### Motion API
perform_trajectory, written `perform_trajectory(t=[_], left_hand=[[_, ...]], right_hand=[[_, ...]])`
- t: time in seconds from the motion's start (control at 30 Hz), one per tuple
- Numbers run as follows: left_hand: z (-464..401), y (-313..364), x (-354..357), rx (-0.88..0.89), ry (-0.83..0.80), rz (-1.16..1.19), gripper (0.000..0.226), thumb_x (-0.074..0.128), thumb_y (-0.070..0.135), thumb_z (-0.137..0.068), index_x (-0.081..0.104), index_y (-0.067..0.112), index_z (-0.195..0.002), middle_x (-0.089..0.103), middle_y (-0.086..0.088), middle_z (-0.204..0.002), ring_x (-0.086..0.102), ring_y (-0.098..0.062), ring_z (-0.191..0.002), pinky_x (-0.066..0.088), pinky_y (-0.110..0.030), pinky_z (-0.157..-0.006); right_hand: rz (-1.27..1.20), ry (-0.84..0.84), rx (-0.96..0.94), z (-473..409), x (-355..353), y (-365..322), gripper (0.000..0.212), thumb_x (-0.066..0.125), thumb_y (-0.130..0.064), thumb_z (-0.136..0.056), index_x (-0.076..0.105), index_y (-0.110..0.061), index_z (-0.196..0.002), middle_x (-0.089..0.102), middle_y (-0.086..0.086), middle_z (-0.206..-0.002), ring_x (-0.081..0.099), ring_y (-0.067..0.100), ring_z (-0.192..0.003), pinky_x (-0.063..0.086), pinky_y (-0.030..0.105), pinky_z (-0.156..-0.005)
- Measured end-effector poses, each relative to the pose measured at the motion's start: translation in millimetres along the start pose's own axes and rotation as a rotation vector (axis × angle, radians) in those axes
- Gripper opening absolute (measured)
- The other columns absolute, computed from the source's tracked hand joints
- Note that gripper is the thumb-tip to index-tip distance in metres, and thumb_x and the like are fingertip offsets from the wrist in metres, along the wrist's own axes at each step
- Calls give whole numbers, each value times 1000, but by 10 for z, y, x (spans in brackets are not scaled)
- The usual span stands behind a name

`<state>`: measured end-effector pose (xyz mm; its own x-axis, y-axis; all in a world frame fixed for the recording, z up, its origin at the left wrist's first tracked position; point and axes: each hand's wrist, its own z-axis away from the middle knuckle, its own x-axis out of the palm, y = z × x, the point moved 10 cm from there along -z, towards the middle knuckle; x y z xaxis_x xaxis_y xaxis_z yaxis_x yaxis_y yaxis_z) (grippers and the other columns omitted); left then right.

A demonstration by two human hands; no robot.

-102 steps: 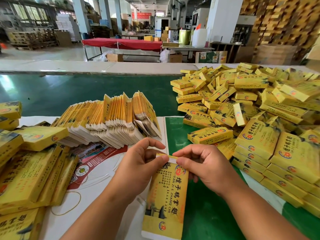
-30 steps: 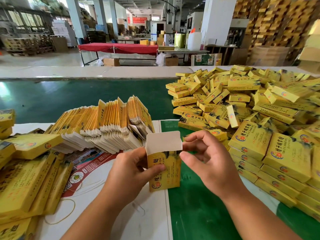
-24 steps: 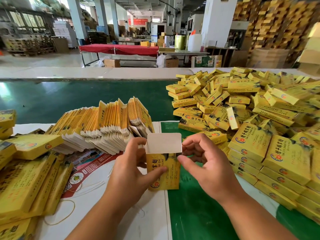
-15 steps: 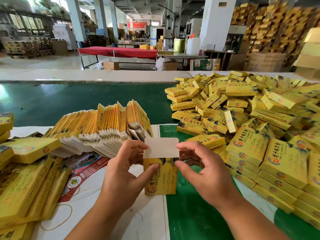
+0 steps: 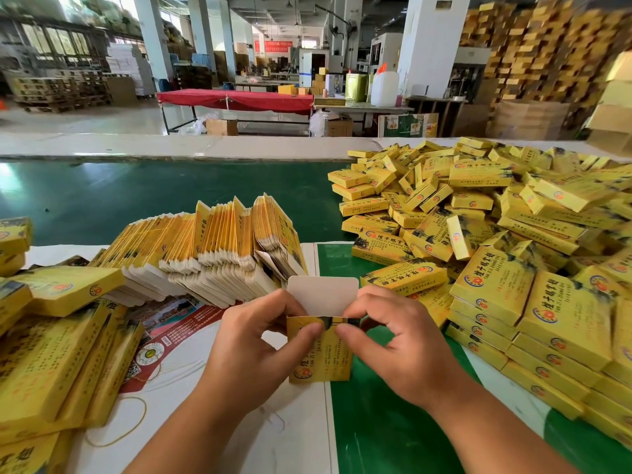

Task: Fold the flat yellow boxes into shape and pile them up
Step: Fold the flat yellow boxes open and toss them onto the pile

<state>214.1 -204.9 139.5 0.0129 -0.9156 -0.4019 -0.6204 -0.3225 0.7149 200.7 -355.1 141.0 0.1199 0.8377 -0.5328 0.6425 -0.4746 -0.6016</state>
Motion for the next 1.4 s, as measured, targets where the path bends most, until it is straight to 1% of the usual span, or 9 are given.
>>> perform_trajectory(t=[0.13,0.23,0.43,0.63,0.73,0.83,1.0,1.17,1.4], left_hand=[[4,5,-25,6,16,-15,23,60,43,-84,65,21,-79,68,10,-76,66,-17,-76,57,-34,-64],[22,-48,-15,-32,24,40,10,67,33,-87,62,26,-91,67,10,-84,65,-18,-85,58,-33,-67],[45,-149,44,-144,-28,236,58,66,26,-79,41,42,-129,69,14,-96,66,-16,-96,59,-24,-72],[23,-92,21,-92,-42,159,29,64,33,-80,57,40,-107,67,14,-102,63,-15,-101,59,-26,-77],[12,-63,1,-41,-23,117,17,66,19,-85,61,29,-98,67,9,-103,63,-22,-101,58,-35,-77],[6,-95,-13,-62,-16,146,12,68,22,-84,63,28,-92,69,11,-103,65,-21,-102,59,-37,-77],[9,-67,-23,-63,-32,238,18,67,38,-79,67,23,-91,71,1,-100,65,-26,-92,57,-44,-73],[5,-111,-27,-115,-31,214,17,66,43,-80,67,29,-88,70,7,-97,65,-21,-92,58,-42,-73],[0,-175,-24,-150,-17,219,18,70,39,-75,65,31,-90,69,-2,-92,66,-26,-89,59,-42,-74]], right_hand=[[-6,19,25,15,-18,21,20,61,-33,-91,70,-16,-94,63,-11,-86,62,12,-84,53,34,-67],[-67,87,84,51,-70,74,21,67,-34,-88,60,-29,-108,64,-15,-90,65,11,-87,57,32,-68],[-163,99,146,68,-52,165,67,72,-32,-85,37,-48,-139,69,-17,-94,67,9,-89,55,18,-76],[-162,69,90,35,-62,53,43,70,-21,-84,60,-49,-116,67,-26,-92,66,2,-85,52,12,-70],[-148,59,130,40,-68,103,27,70,-26,-84,68,-38,-108,70,-19,-93,67,7,-87,54,16,-69],[-164,69,136,52,-83,118,24,72,-23,-83,72,-31,-105,72,-11,-95,68,11,-87,57,22,-69],[-190,72,105,60,-86,57,25,66,-35,-83,72,-20,-102,71,-10,-96,68,12,-92,56,21,-72],[-175,103,116,41,-90,55,24,64,-41,-86,72,-23,-99,71,-12,-95,68,12,-89,56,22,-71],[-84,121,67,17,-101,-1,10,70,-23,-85,72,-19,-94,72,-9,-89,68,10,-85,58,28,-71]])
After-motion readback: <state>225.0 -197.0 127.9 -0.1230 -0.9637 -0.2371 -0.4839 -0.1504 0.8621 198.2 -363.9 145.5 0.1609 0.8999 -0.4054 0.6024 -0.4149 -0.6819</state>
